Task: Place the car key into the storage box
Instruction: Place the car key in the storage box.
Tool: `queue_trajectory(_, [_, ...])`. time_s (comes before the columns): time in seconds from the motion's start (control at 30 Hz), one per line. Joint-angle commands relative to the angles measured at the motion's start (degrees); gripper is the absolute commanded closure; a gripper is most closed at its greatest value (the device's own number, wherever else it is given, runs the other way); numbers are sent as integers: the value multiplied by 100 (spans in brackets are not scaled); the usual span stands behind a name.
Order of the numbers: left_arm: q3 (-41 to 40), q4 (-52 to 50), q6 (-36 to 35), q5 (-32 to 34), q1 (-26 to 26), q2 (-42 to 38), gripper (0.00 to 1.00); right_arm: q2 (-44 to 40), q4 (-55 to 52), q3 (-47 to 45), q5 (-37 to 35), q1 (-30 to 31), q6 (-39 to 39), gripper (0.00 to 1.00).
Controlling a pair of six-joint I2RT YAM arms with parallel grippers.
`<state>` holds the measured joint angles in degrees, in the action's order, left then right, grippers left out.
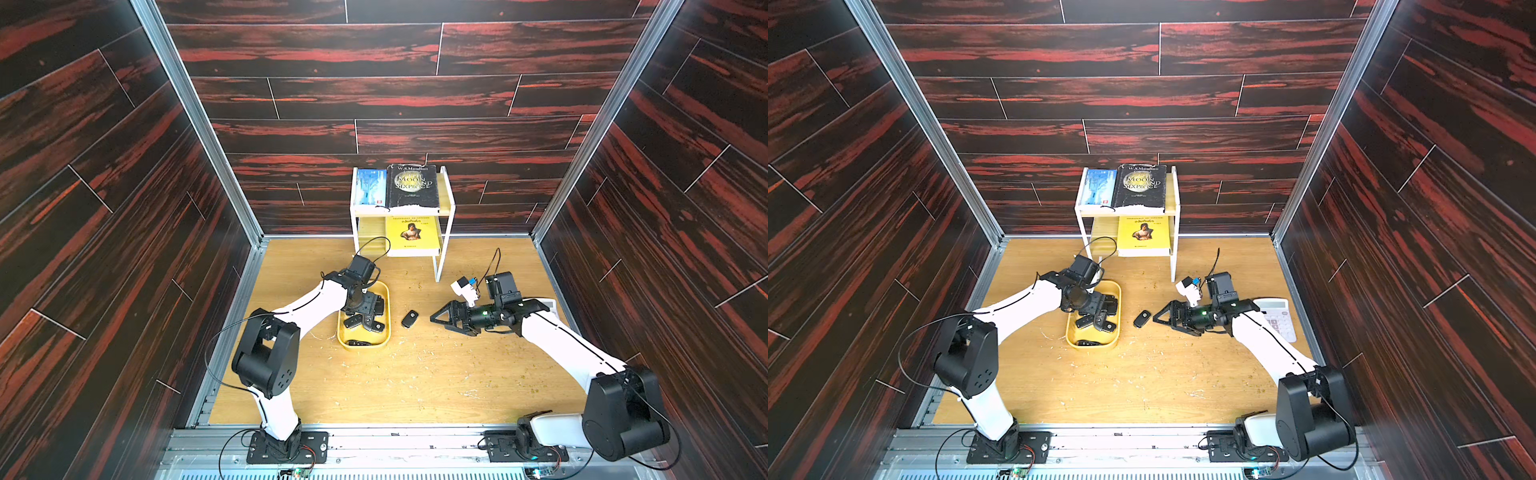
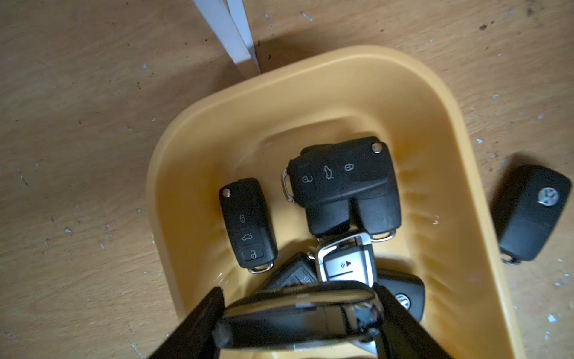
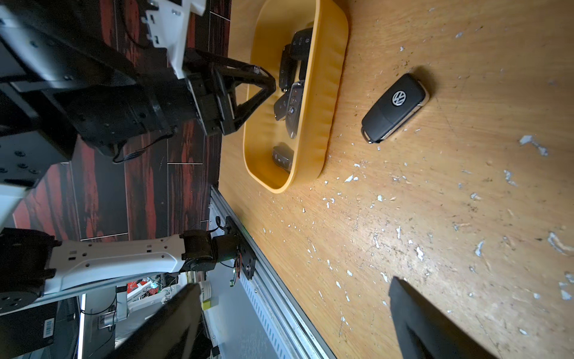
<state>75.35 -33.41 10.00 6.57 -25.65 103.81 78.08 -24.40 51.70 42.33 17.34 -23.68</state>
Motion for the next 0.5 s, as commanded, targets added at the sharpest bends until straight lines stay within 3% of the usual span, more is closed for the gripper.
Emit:
queue_trajectory(0.0, [138,-8,160,243,49,100,71,-161,-254,-73,-49,-34,166,1])
queue_trajectory(0.27, [70,384,226,426,104,356,71,-267,-337,-159,-49,-65,206,1])
queue_trajectory(0.47, [103,381,223,323,113,522,49,-268,-337,-187,-58,-79,206,1])
